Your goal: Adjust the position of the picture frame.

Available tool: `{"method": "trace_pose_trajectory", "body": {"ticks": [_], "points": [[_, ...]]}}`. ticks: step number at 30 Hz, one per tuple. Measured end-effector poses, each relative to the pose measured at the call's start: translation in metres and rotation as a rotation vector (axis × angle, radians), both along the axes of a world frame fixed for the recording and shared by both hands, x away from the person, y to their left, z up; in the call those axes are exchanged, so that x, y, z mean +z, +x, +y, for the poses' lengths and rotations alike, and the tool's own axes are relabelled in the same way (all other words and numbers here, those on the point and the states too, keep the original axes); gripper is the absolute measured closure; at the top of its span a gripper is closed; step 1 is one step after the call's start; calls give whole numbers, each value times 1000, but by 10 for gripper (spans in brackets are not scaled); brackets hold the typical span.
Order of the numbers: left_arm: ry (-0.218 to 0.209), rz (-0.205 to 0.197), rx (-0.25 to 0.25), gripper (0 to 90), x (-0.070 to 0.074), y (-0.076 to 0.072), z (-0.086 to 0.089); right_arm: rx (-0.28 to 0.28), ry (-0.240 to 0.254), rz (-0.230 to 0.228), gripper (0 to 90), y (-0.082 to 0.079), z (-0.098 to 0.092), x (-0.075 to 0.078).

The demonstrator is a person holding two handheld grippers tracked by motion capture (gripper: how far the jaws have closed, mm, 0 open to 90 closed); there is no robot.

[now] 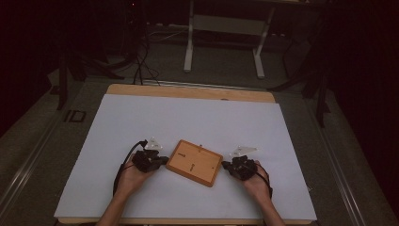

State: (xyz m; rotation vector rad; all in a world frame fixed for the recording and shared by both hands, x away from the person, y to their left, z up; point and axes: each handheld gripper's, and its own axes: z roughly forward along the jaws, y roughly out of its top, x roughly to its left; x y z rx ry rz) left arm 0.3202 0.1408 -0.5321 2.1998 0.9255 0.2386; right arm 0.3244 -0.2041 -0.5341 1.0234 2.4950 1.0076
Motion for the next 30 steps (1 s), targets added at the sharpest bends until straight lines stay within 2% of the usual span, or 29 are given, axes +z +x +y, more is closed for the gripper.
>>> {"method": "trace_pose_trajectory", "body": {"ticks": [2,7,15,23,25,30], "points": [[-25,-1,-30,900,2,-4,-3,-12,3,4,899,5,-2,0],[-24,1,-68,900,4,-13,-10,-28,27,22,900,17,-7,0],[-41,11,-77,900,3,-17,-11,-37,74,12,900,27,-9,-4],[-49,13,-77,900,4,-18,-12,-44,85,-6,899,28,-8,-6],[-57,13,-94,900,4,-19,-14,-50,89,-11,899,29,-8,-6],[-49,-3,-98,897,4,-18,-14,-62,96,-20,899,29,-8,-7]]}}
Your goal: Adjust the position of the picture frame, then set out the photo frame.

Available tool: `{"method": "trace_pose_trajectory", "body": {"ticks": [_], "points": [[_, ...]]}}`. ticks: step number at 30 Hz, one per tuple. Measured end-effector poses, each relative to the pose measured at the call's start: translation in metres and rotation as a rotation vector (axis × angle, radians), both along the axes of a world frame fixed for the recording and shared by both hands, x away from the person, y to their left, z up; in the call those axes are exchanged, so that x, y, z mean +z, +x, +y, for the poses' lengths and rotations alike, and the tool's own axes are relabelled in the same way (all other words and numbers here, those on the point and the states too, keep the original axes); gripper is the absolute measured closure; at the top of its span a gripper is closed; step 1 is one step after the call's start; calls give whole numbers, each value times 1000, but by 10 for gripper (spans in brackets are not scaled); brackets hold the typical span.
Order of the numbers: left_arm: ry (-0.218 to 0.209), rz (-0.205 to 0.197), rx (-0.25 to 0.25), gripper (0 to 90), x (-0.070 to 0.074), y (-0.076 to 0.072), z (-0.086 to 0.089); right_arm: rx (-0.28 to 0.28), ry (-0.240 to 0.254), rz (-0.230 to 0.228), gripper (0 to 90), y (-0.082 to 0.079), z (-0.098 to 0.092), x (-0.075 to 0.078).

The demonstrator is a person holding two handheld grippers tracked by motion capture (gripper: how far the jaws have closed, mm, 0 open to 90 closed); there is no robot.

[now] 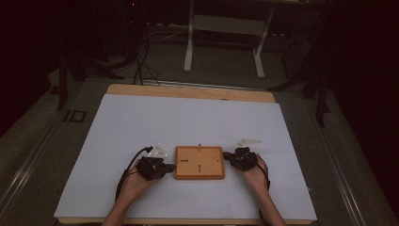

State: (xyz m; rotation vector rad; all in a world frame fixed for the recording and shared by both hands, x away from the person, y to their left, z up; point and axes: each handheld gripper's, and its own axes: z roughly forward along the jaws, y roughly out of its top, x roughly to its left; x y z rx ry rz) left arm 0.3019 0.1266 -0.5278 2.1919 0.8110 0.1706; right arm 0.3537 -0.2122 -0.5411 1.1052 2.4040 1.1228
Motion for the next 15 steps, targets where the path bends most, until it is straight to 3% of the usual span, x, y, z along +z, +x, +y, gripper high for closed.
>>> {"method": "trace_pose_trajectory", "body": {"ticks": [6,11,15], "points": [[4,0,33,894,-2,3,0,1,-21,-18,896,-5,1,0],[28,-24,44,866,-2,3,-1,13,-19,-13,868,-8,-1,1],[19,-49,62,844,2,4,-1,23,-17,-15,861,-8,-3,0]]}}
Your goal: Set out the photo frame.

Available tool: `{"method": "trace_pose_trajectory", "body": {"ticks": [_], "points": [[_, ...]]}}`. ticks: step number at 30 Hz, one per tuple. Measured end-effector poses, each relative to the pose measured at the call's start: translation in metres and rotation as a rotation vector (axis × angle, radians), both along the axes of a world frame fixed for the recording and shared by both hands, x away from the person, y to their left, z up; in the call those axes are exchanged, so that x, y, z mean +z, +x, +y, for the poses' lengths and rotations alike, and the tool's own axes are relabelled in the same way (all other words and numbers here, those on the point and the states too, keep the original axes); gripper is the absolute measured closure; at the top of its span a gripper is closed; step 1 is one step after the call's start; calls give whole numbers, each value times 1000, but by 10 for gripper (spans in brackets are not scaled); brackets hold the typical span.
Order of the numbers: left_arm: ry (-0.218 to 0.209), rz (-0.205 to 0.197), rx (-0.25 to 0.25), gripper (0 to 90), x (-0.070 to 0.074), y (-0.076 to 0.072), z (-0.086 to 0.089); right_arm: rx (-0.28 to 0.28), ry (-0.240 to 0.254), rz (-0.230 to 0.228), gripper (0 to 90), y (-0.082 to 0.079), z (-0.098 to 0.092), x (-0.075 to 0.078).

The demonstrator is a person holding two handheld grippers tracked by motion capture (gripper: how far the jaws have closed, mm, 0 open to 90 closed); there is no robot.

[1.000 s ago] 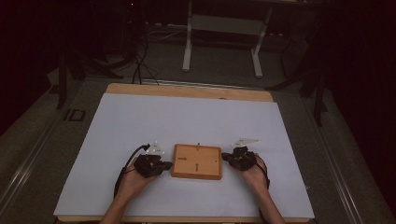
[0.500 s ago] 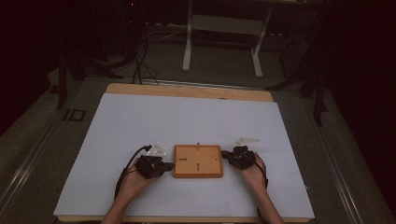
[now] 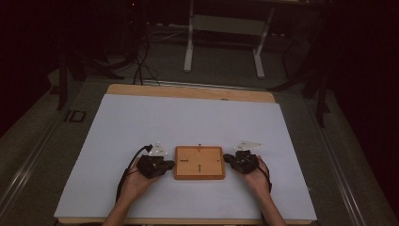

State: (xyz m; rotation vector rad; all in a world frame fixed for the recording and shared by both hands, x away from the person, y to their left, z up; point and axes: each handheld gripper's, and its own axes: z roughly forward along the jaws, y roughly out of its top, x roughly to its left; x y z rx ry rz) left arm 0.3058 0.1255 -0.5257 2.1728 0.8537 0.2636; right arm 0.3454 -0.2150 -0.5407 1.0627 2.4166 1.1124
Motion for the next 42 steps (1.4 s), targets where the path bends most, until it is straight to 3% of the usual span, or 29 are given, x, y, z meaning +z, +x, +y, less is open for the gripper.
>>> {"method": "trace_pose_trajectory", "body": {"ticks": [8,15,20,28,34,39,42], "points": [[-55,-47,33,792,13,4,-2,1,15,1,822,-1,-3,-1],[-70,-71,-14,701,20,13,-21,-2,23,5,801,-1,-4,-1],[-66,-79,-47,698,24,25,-35,1,26,6,782,0,-5,-1],[-27,-81,-96,714,25,44,-61,2,25,5,759,-1,-6,-1],[-16,-70,-86,706,22,55,-71,4,32,8,756,-1,-7,-1],[-25,-55,-87,731,20,62,-76,5,37,10,754,-1,-7,-2],[-59,-28,-90,788,17,65,-78,8,39,12,753,0,-8,-2]]}}
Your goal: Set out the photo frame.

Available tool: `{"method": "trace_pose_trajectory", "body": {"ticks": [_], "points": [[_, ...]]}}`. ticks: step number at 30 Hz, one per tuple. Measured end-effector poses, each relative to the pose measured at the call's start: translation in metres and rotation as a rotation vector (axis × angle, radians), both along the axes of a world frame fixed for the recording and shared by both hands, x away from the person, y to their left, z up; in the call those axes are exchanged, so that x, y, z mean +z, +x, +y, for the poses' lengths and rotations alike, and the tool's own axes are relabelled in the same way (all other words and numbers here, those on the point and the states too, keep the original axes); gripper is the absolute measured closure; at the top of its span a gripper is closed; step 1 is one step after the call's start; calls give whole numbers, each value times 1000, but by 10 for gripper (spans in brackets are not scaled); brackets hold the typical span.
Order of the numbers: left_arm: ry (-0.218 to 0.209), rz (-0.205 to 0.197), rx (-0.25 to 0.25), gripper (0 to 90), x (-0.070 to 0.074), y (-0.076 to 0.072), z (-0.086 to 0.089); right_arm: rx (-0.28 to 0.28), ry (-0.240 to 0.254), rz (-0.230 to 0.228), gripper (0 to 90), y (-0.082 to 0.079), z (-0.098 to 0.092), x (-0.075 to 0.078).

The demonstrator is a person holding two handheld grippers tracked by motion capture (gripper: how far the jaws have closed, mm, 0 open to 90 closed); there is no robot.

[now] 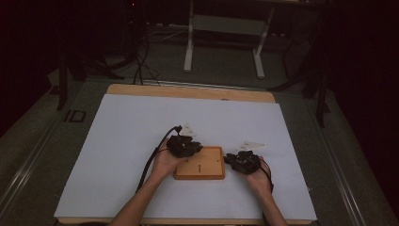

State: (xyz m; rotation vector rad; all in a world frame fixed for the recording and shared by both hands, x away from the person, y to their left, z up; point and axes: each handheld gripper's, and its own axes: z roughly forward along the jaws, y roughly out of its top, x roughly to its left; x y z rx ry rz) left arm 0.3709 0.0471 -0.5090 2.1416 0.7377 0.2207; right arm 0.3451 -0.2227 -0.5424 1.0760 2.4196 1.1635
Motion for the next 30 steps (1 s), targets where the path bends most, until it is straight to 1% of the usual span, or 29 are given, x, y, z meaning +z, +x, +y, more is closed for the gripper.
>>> {"method": "trace_pose_trajectory", "body": {"ticks": [3,6,13,18,19,26,27,30], "points": [[-10,10,12,813,-2,2,-1,1,3,1,752,0,0,0],[-23,19,13,818,-3,3,0,2,4,0,752,0,0,0],[-14,20,14,806,-5,4,0,1,5,0,751,0,-1,0],[-24,29,11,828,-6,5,0,1,6,1,750,0,-1,0],[-32,34,11,830,-6,5,0,1,7,1,750,0,-1,0],[-40,46,11,836,-6,7,1,-3,3,5,742,0,0,0],[-44,53,8,836,-7,7,2,-4,2,5,737,0,0,1],[-42,52,1,837,-6,8,2,-1,-6,5,718,-1,-1,1]]}}
